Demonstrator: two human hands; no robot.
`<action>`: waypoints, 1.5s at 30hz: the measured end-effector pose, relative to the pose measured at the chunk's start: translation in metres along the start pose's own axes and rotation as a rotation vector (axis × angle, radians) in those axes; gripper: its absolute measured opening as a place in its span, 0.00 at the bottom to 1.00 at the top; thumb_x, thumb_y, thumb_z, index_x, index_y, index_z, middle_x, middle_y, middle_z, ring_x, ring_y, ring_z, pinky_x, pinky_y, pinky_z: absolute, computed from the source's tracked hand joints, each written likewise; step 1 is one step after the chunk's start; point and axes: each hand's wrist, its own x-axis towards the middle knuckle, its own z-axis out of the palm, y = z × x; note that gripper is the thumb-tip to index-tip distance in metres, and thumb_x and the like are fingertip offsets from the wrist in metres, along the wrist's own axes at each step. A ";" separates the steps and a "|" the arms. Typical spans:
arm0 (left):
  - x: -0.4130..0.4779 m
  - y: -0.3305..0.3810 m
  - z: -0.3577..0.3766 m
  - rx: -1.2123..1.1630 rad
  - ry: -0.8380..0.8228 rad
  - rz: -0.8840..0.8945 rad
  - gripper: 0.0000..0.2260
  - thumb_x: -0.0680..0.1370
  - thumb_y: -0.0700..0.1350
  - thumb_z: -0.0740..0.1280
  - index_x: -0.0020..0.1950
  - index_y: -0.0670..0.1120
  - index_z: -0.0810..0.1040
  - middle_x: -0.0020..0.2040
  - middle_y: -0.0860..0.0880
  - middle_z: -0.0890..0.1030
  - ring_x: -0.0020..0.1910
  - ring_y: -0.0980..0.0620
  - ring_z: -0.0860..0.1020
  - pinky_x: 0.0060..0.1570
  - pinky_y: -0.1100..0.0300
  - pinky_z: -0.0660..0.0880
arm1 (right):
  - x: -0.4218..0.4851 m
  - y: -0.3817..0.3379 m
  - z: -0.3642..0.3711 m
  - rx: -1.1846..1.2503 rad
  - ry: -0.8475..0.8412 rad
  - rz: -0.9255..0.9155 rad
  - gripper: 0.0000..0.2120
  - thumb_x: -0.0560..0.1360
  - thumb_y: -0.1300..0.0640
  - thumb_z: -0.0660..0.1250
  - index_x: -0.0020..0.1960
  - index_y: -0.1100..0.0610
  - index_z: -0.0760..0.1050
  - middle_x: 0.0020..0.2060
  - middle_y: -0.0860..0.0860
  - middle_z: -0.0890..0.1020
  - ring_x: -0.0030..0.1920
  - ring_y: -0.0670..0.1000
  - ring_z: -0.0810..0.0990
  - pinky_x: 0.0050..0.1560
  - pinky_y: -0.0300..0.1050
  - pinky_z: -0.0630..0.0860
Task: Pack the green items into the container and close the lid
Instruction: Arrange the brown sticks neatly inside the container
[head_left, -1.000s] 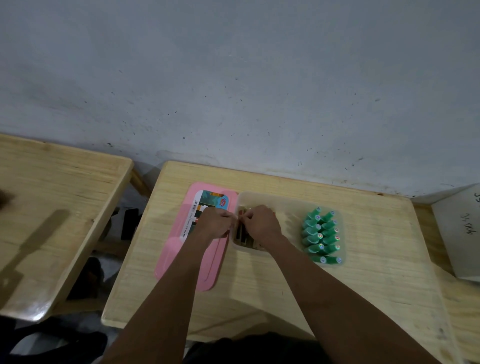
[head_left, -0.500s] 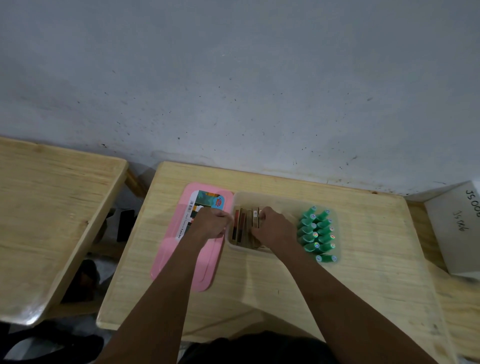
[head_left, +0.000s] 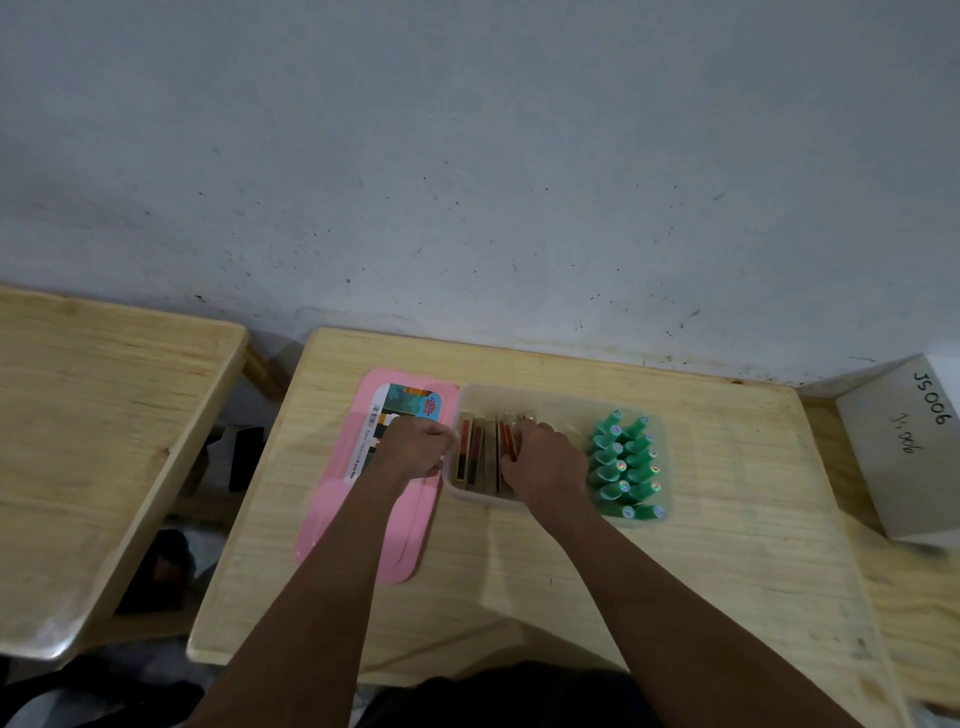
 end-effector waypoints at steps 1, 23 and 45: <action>-0.001 0.001 0.000 0.000 0.002 0.000 0.03 0.76 0.39 0.68 0.48 0.42 0.79 0.47 0.46 0.77 0.49 0.46 0.79 0.53 0.48 0.81 | 0.000 0.000 0.001 -0.007 0.011 -0.006 0.16 0.74 0.49 0.67 0.61 0.51 0.74 0.52 0.51 0.81 0.53 0.54 0.80 0.49 0.48 0.75; 0.003 -0.002 -0.001 0.009 0.002 -0.005 0.03 0.75 0.41 0.69 0.47 0.42 0.79 0.46 0.45 0.78 0.47 0.46 0.79 0.53 0.46 0.81 | 0.031 -0.009 0.005 -0.193 -0.163 -0.287 0.20 0.77 0.50 0.58 0.67 0.54 0.69 0.60 0.57 0.68 0.60 0.57 0.67 0.59 0.54 0.70; 0.007 -0.007 0.000 -0.037 0.007 0.000 0.03 0.76 0.41 0.69 0.45 0.42 0.81 0.45 0.44 0.79 0.43 0.47 0.78 0.51 0.48 0.81 | 0.017 0.015 0.000 1.157 -0.306 0.215 0.25 0.72 0.54 0.75 0.66 0.54 0.71 0.57 0.55 0.82 0.57 0.50 0.81 0.61 0.50 0.77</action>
